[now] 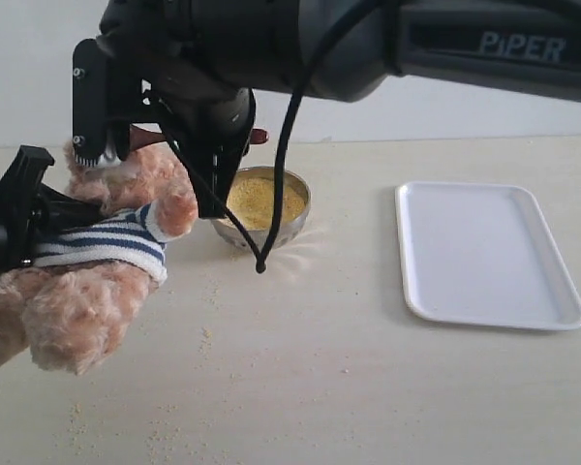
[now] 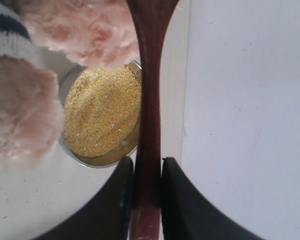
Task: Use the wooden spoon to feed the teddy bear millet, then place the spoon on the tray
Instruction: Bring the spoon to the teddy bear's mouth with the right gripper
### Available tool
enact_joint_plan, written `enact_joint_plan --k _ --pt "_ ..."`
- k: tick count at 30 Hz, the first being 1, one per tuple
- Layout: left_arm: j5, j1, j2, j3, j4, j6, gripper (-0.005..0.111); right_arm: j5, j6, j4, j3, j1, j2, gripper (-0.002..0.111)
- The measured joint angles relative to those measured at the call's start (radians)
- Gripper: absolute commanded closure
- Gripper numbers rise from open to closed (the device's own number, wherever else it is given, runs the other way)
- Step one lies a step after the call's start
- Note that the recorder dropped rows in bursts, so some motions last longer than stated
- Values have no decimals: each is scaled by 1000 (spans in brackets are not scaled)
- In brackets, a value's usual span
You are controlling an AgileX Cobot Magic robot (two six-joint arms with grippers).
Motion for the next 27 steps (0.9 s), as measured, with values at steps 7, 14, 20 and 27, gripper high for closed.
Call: enact_joint_plan --k 7,14,20,27 --pt "0 0 0 0 -18 5 102 -4 -8 -123 0 14 33 108" --pt "4 0 0 0 -34 14 102 -14 63 -315 0 78 34 108" --pt "24 0 0 0 -34 18 102 26 96 -367 0 94 51 108" --pt "26 0 0 0 -35 18 102 49 139 -429 0 95 65 108"
